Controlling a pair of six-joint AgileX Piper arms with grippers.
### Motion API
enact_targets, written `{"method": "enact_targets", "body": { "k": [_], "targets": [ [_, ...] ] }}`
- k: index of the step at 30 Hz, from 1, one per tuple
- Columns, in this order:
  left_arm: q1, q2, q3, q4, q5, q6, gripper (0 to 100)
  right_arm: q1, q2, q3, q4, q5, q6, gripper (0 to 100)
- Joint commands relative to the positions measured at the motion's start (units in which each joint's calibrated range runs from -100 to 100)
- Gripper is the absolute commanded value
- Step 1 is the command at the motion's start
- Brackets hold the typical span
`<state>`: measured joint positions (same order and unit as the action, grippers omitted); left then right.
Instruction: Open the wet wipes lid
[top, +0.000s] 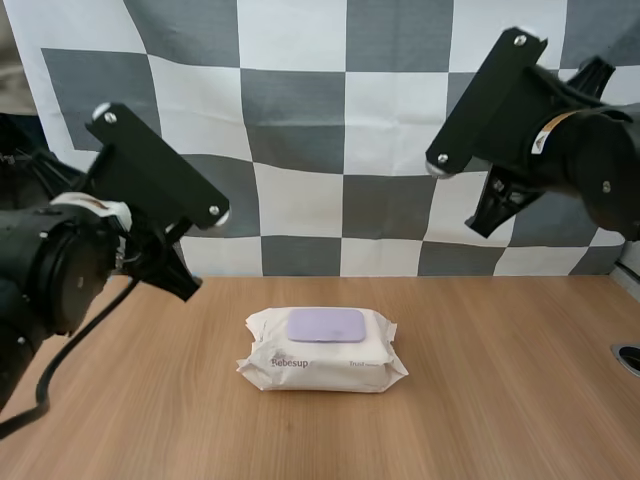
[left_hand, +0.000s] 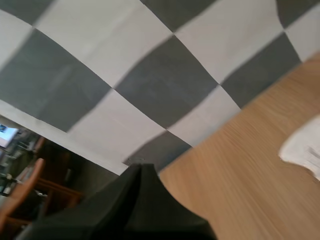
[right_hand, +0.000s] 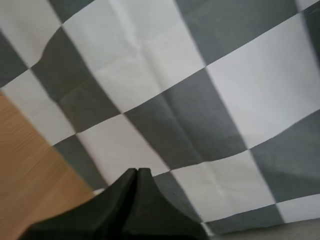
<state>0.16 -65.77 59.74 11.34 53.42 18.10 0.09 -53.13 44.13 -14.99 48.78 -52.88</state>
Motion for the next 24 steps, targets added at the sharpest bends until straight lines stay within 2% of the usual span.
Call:
{"method": "enact_targets", "body": {
  "k": [1, 5, 11, 18, 20, 22, 24],
  "targets": [
    [0.01, 0.03, 2.50, -11.34, 20.53, 2.00, 0, 0.01, 0.42, 1.88, 3.19, 23.01, -1.61, 0],
    [0.01, 2.61, 5.10, -15.64, 11.31, 4.14, 0, 0.01, 1.25, 6.06, 3.37, 20.96, -2.26, 0],
    [0.01, 10.68, 5.24, -21.72, 6.03, 11.23, 0, 0.01, 1.40, 9.61, 0.45, 17.53, -1.88, 0],
    [0.10, 18.81, 1.09, -31.75, 6.43, 15.40, 0, 0.01, 1.25, 9.67, -1.11, 13.67, 0.62, 0],
    [0.78, 20.81, 0.56, -34.56, 7.74, 16.80, 0, 0.01, 1.25, 9.78, -1.96, 10.47, 0.62, 0],
    [2.08, 22.29, 0.56, -38.09, 9.56, 18.93, 0, 0.01, 1.25, 9.78, -2.64, 8.32, 0.62, 0],
    [4.26, 23.35, 0.56, -43.06, 12.62, 23.05, 0, 0.01, 1.69, 9.78, -2.91, 5.89, 0.52, 0]
  ]
}}
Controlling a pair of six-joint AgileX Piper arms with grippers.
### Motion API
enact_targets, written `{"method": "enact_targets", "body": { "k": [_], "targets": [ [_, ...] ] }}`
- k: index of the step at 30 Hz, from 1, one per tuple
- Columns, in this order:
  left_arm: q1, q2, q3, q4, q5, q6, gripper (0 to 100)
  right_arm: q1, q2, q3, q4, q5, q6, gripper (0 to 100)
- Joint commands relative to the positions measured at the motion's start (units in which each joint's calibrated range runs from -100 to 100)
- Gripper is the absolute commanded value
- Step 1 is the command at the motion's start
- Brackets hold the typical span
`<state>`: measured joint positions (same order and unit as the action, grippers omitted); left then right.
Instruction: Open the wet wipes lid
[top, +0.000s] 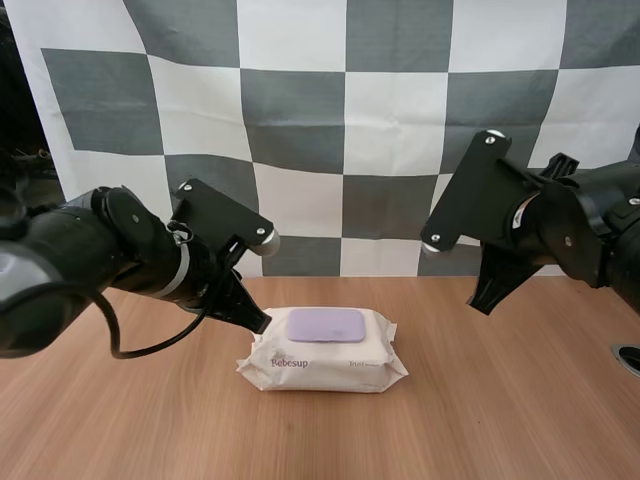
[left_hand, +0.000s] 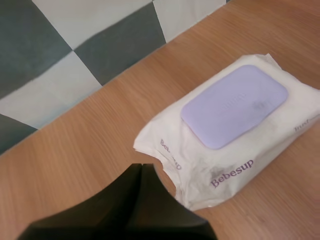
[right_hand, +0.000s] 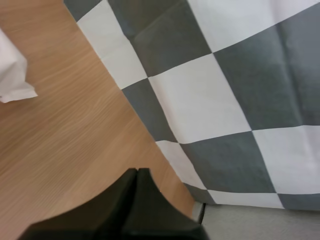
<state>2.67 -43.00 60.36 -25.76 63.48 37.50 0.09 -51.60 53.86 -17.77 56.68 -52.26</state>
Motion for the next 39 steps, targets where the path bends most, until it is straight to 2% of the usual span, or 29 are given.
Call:
{"method": "enact_targets", "body": {
  "k": [1, 4, 8, 10, 12, 16, 18, 21, 24, 33, 36, 39],
  "targets": [
    [3.10, 0.94, -0.06, -8.28, 4.91, 5.89, 0, 0.01, 0.51, 0.04, -0.13, -2.66, -0.10, 0],
    [7.47, 1.67, -0.06, -12.76, 14.88, 12.41, 0, 0.01, 2.67, 0.04, -0.13, -2.63, -0.28, 0],
    [14.58, 1.81, -0.06, -18.05, 26.35, 19.76, 0, 0.01, 5.48, 0.04, -0.52, -3.44, -0.28, 0],
    [18.33, 1.81, -0.06, -20.87, 35.85, 24.50, 0, 0.01, 6.56, 0.04, -0.52, -4.08, -0.28, 0],
    [21.70, 2.16, 0.63, -22.39, 36.52, 29.38, 0, 0.01, 7.19, 0.04, -0.52, -4.39, -0.28, 0],
    [26.32, 5.89, 3.50, -21.98, 36.52, 36.17, 0, 0.01, 7.32, 0.04, -0.52, -4.39, -0.28, 0],
    [27.97, 9.21, 4.92, -21.39, 36.52, 37.84, 0, 0.01, 7.29, 0.04, -0.52, -4.39, -0.19, 0],
    [28.69, 12.33, 5.20, -21.39, 36.52, 38.48, 0, 0.01, 7.29, 0.04, 0.56, -4.44, -0.10, 0],
    [28.69, 14.34, 5.38, -21.08, 36.52, 40.76, 0, 0.01, 7.29, 0.04, 2.50, -4.44, -0.10, 0],
    [28.44, 16.31, 10.67, -25.69, 36.52, 47.58, 1, 0.01, 7.29, 0.04, 3.11, -1.93, -0.10, 0],
    [28.37, 16.31, 11.15, -26.14, 36.52, 48.53, 9, 0.01, 7.29, 0.04, 3.11, -1.97, -0.10, 0],
    [28.37, 16.31, 11.15, -27.09, 36.52, 48.53, 25, 0.01, 7.29, 0.04, 3.11, -1.97, -0.10, 0]
  ]
}}
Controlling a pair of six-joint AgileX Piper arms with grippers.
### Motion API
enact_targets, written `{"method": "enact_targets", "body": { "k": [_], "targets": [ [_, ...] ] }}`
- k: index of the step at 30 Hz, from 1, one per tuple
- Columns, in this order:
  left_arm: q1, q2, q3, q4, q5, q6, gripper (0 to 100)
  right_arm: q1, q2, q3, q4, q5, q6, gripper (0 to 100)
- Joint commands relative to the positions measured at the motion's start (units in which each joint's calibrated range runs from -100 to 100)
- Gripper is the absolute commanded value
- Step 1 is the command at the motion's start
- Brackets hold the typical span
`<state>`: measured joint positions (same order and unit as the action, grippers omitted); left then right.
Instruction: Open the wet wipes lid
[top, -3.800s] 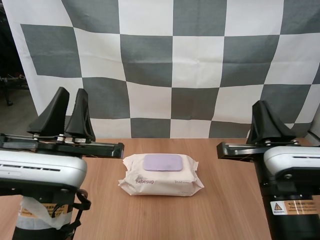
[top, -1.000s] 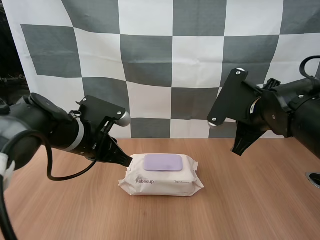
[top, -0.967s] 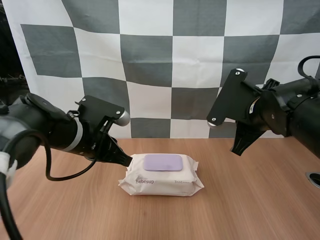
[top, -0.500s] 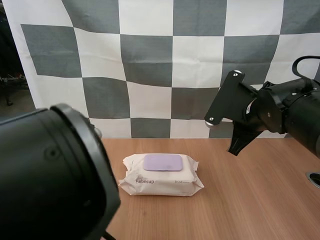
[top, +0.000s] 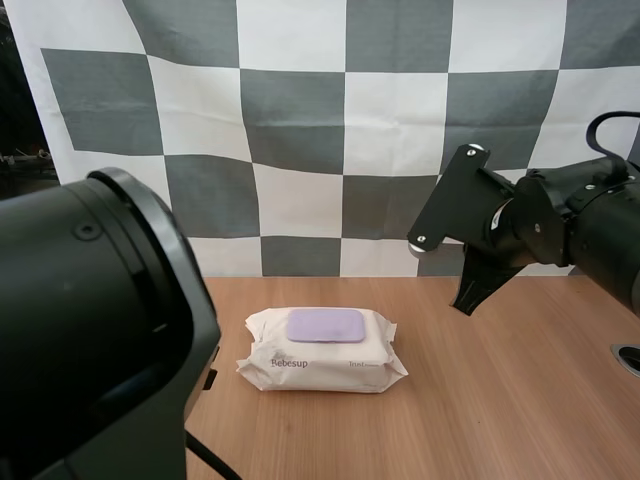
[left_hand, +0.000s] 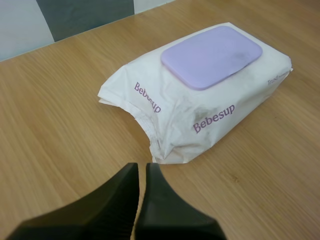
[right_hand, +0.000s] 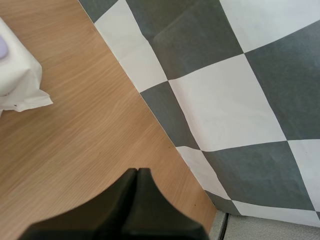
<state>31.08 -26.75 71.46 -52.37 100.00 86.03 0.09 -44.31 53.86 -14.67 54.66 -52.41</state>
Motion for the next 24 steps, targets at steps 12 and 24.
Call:
{"method": "enact_targets", "body": {
  "k": [12, 24],
  "targets": [
    [-1.73, 0.10, 0.05, -2.83, 0.00, -0.15, 67, 0.01, -0.12, 0.04, 0.02, 0.67, 0.05, 0],
    [-9.19, 3.38, 0.05, -3.00, -9.89, -2.57, 67, 0.01, -0.12, 0.04, 0.02, 0.55, 0.05, 0]
  ]
}}
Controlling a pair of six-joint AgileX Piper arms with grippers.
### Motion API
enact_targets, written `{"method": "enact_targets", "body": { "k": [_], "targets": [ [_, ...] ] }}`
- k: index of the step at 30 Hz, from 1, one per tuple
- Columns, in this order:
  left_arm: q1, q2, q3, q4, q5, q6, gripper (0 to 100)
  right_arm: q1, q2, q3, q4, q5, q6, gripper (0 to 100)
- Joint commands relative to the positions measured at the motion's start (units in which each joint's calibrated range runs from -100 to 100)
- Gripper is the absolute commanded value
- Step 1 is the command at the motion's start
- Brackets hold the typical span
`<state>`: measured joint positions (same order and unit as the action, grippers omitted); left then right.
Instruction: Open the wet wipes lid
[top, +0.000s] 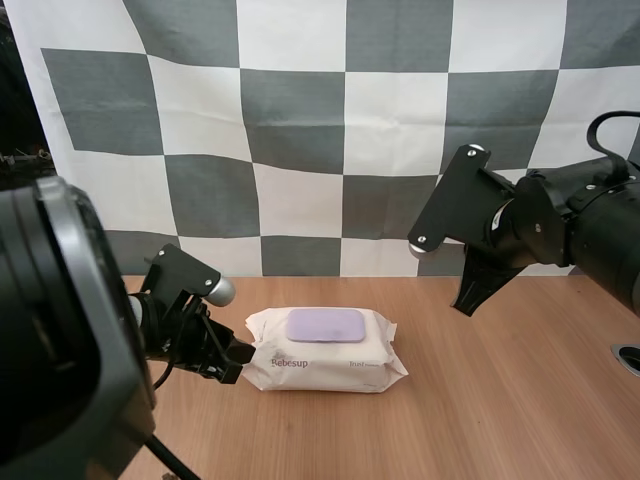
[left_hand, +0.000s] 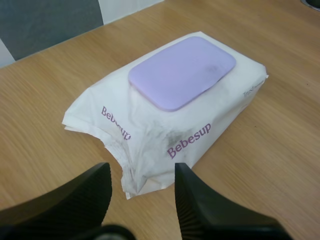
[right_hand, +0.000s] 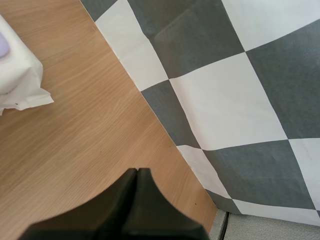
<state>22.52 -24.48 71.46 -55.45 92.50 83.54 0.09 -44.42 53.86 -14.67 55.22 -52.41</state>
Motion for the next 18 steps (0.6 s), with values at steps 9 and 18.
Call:
{"method": "enact_targets", "body": {
  "k": [9, 18],
  "targets": [
    [-1.66, 12.21, 0.05, -1.62, -11.73, 3.19, 67, 0.01, -0.01, 0.04, 0.02, -0.35, -0.06, 0],
    [-1.66, 14.87, 0.05, -7.05, -7.13, 9.56, 67, 0.01, -0.01, 0.04, 0.02, -0.35, -0.06, 0]
  ]
}}
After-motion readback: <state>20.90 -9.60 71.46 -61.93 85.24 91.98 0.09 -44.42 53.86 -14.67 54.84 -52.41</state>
